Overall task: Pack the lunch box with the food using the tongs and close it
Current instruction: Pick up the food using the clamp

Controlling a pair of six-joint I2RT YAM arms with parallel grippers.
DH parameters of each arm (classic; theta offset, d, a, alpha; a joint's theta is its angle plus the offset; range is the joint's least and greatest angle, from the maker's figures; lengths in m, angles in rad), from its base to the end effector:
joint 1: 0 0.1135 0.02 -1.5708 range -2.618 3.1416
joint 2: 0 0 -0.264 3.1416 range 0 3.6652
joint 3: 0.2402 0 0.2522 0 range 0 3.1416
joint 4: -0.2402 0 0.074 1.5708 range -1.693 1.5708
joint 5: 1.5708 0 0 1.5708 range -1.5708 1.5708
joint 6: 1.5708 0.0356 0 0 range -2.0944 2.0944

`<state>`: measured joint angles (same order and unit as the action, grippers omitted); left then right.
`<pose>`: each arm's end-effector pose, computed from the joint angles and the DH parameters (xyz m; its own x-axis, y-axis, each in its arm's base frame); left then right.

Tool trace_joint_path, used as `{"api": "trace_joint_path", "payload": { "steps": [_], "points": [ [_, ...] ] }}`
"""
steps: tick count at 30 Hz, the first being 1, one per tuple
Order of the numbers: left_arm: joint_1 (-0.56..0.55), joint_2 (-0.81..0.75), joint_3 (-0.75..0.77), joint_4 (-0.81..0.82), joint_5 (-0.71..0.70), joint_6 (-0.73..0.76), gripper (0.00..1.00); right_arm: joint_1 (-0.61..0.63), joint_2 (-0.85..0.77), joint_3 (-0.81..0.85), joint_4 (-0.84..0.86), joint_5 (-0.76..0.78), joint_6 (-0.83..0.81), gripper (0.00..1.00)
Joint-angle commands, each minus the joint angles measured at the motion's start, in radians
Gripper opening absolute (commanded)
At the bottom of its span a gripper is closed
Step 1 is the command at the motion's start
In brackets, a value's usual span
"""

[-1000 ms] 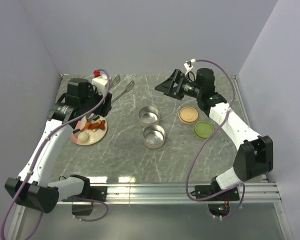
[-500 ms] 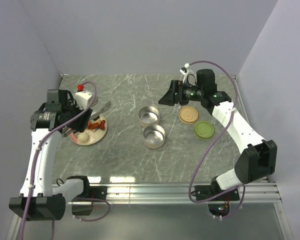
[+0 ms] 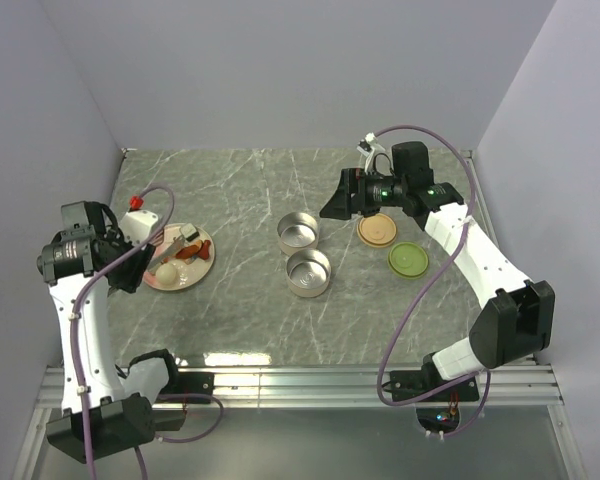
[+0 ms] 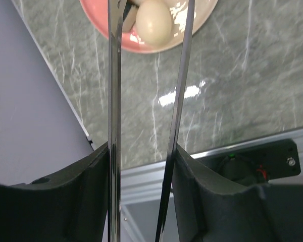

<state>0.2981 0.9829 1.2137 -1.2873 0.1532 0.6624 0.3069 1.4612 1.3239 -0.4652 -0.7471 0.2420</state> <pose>0.1469 0.0395 0.3526 -0.7906 0.3929 -0.4696 0.3396 0.9196 0.1978 0.3020 0.1211 0.3451 -0.7055 -0.0391 -0.7076 -0.6039 0.5558 0.5713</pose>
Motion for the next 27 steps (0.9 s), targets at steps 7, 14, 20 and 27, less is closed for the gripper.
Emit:
{"api": "trace_joint_path", "payload": {
  "steps": [7, 14, 20, 27],
  "points": [
    [0.022, -0.033, -0.065, -0.076, -0.075, 0.057, 0.49, -0.008, -0.047, 0.011, 0.01, -0.031, -0.013, 1.0],
    [0.022, -0.023, -0.092, -0.073, -0.11, 0.036, 0.49, -0.006, -0.052, 0.008, 0.016, -0.046, -0.004, 1.0],
    [0.022, 0.016, -0.12, -0.041, -0.129, 0.022, 0.48, -0.006, -0.051, 0.008, 0.014, -0.047, -0.006, 1.0],
    [0.022, 0.062, -0.115, 0.003, -0.15, 0.016, 0.49, -0.006, -0.058, -0.005, 0.028, -0.064, 0.008, 1.0]
  ]
}}
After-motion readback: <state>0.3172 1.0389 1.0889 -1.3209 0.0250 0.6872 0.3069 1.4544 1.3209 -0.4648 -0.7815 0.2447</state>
